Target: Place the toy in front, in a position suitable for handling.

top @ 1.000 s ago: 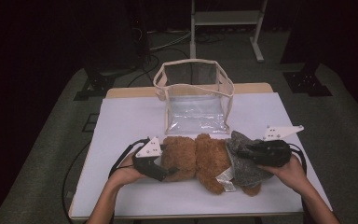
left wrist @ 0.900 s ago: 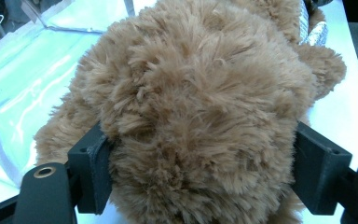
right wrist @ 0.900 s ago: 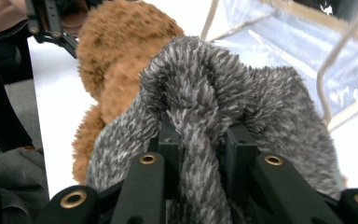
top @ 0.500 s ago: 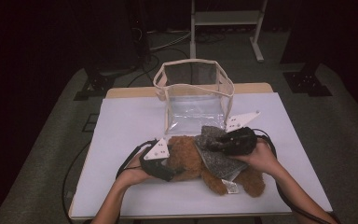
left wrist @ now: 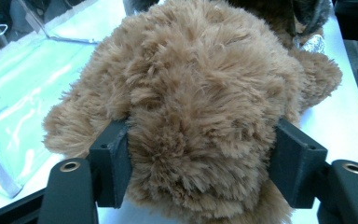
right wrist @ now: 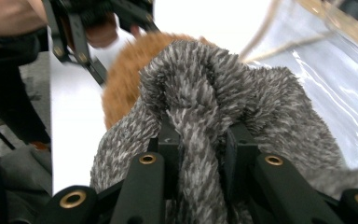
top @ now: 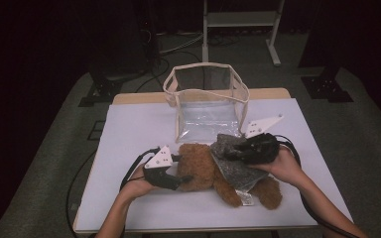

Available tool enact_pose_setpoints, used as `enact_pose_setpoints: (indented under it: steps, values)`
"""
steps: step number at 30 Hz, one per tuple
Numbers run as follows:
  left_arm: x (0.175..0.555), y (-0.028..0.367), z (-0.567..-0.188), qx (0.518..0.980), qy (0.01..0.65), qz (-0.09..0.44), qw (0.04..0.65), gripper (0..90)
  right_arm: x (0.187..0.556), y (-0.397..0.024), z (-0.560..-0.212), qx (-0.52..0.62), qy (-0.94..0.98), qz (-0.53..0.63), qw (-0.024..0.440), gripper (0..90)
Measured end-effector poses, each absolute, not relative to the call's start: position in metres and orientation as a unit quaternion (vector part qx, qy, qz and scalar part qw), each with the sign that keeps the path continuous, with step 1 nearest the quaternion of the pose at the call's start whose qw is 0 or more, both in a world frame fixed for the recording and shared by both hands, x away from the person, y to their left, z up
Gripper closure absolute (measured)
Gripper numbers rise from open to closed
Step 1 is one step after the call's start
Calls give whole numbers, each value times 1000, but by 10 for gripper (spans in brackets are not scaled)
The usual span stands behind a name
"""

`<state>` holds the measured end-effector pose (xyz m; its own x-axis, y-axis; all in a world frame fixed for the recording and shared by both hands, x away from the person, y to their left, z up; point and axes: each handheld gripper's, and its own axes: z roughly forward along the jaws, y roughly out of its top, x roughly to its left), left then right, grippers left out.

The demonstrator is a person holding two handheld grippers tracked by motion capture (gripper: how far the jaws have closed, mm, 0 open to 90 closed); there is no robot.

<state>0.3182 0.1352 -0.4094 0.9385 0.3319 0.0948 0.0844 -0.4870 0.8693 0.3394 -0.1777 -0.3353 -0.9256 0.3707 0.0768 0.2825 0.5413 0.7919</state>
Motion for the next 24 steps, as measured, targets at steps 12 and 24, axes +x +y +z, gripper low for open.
enact_pose_setpoints:
  steps: [12,24]
  values:
    - [312,122,-411,855,104,137,489,348,395,-101,-340,183,897,402,2,719]
    - [312,121,-412,858,96,135,487,305,412,-90,-351,194,909,369,1,721]
